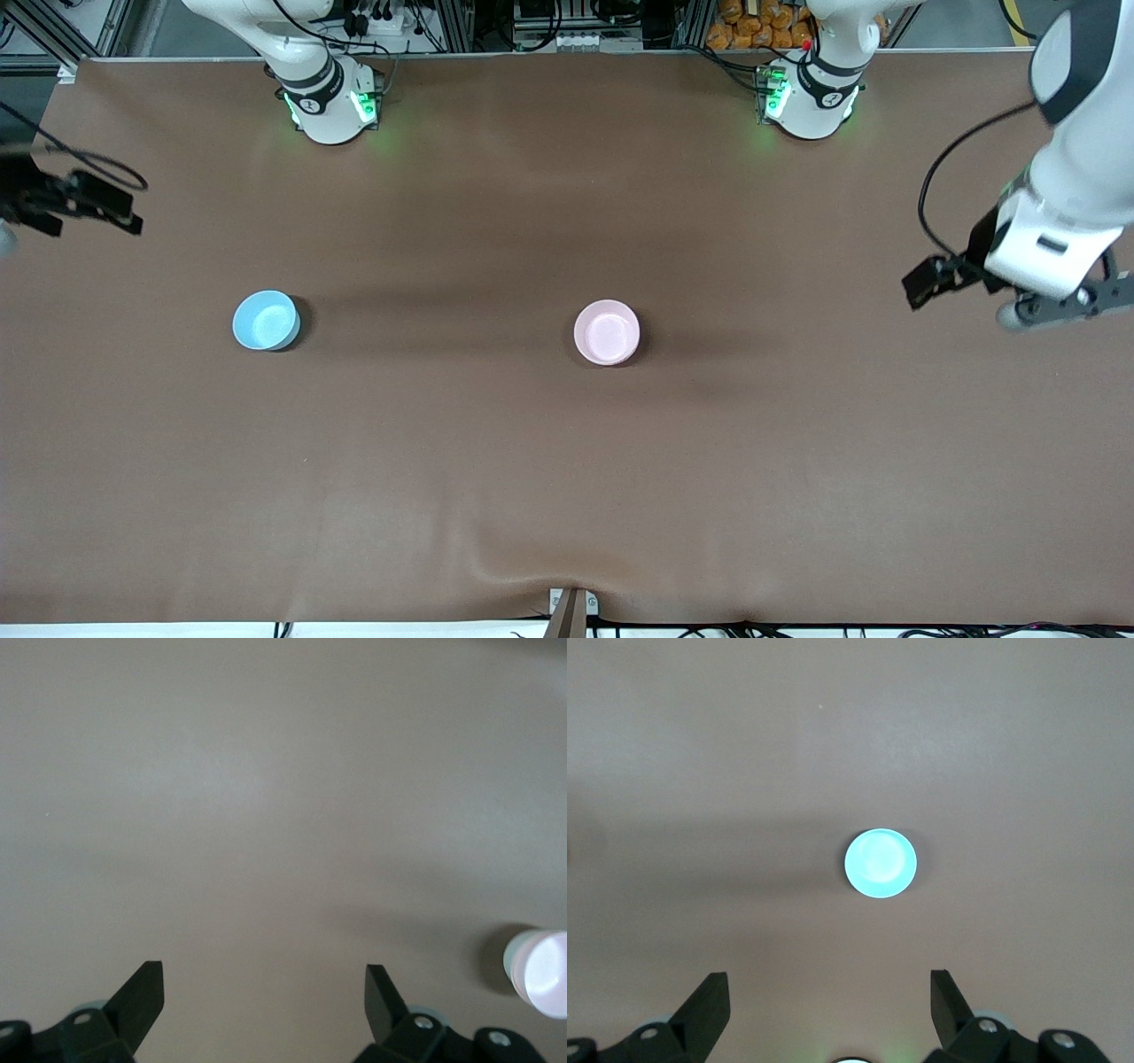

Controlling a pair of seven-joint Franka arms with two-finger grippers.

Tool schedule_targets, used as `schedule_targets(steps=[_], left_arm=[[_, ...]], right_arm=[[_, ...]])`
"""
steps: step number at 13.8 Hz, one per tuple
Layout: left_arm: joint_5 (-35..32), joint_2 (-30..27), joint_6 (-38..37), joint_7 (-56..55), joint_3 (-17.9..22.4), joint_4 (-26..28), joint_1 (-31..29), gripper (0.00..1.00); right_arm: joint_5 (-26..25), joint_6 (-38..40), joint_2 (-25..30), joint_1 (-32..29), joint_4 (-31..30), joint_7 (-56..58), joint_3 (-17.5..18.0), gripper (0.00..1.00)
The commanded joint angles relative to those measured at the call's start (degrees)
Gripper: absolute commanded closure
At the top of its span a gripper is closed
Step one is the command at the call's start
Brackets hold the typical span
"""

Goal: Stack pink and blue bowls on white bowl
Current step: 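Open the left gripper and withdraw it from the stacked bowls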

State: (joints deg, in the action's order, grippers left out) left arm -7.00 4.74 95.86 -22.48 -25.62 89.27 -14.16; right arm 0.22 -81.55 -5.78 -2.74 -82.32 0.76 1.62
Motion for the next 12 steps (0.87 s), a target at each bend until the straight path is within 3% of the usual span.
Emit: schedule_targets(steps=[1, 3, 5, 6, 9, 12], left_arm=[[4.61, -3.49, -1.90, 3.66, 1.96, 1.52, -0.97, 0.00], [5.07, -4.03, -3.73, 7.61, 7.83, 1.70, 3.32, 0.00], [6.38, -4.82, -4.36, 9.73, 18.36, 1.61, 11.91, 0.00], [7.34, -5.35, -4.71, 11.13, 21.37, 1.70, 13.70, 0.00], [9.81, -5.62, -5.24, 11.50, 21.76, 1.61, 13.19, 0.00], [9.81, -5.61, -5.33, 11.67, 21.76, 1.79, 13.19, 0.00]], right_arm=[[-1.88, -0.02, -3.61, -2.17, 1.28, 0.38, 0.66, 0.00], [-1.89, -0.19, -5.20, -2.53, -0.64, 0.21, 0.66, 0.00], [-1.54, -5.87, -4.94, -4.10, -7.12, 0.30, 0.75, 0.00], [-1.45, -7.82, -4.59, -4.55, -9.68, 0.30, 0.75, 0.00], [-0.66, -15.19, -4.68, -8.85, -17.41, 5.89, 0.75, 0.00], [-0.66, -28.88, -4.59, -10.52, -29.08, 7.76, 0.67, 0.00]])
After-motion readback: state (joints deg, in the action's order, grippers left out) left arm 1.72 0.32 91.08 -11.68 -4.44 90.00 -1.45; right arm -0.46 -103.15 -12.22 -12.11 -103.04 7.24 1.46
